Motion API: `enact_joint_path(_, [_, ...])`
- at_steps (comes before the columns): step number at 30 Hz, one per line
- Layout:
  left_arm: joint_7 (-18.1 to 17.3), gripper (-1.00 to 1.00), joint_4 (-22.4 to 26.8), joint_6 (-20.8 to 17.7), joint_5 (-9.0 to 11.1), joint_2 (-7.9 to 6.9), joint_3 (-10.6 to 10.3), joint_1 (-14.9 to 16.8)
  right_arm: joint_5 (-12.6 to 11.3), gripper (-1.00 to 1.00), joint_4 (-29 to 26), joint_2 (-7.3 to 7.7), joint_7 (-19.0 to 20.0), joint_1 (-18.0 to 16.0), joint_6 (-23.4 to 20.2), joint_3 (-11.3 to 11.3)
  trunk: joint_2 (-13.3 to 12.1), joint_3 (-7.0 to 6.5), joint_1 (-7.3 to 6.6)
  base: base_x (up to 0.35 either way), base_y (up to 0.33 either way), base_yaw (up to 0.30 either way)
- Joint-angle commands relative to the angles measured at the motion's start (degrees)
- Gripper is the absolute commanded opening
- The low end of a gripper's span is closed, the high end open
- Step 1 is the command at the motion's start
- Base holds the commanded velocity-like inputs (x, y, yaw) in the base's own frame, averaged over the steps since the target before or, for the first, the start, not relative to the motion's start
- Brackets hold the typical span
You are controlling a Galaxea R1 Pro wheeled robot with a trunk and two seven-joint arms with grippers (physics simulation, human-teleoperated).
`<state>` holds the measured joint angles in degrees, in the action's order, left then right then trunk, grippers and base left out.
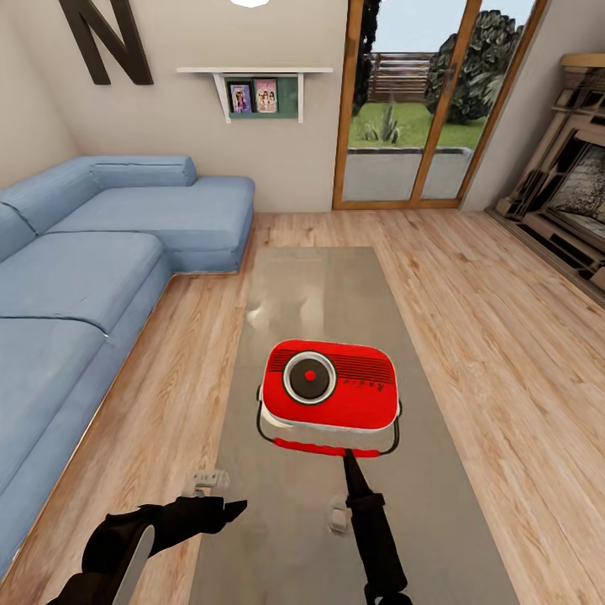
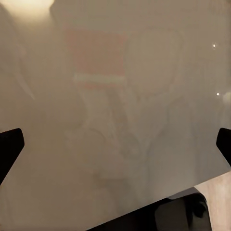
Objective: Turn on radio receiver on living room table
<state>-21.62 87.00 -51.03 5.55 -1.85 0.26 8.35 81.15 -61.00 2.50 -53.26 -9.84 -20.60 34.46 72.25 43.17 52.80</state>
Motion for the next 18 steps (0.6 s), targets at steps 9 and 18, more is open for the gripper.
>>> enact_joint_path(9, [0.0,1.0,-0.1,0.1,0.0,0.0,0.0,0.0,0.1,-1.0,0.7,0.06,0.4,0.0,-0.2,1.9,0.0,0.0,0.0,0.0,0.0,0.0])
enact_joint_path(18, [0.0,1.0,-0.1,0.1,0.0,0.0,0.0,0.0,0.0,-1.0,4.8,-0.13,0.4,0.0,0.0,1.9,0.0,0.0,0.0,0.0,0.0,0.0])
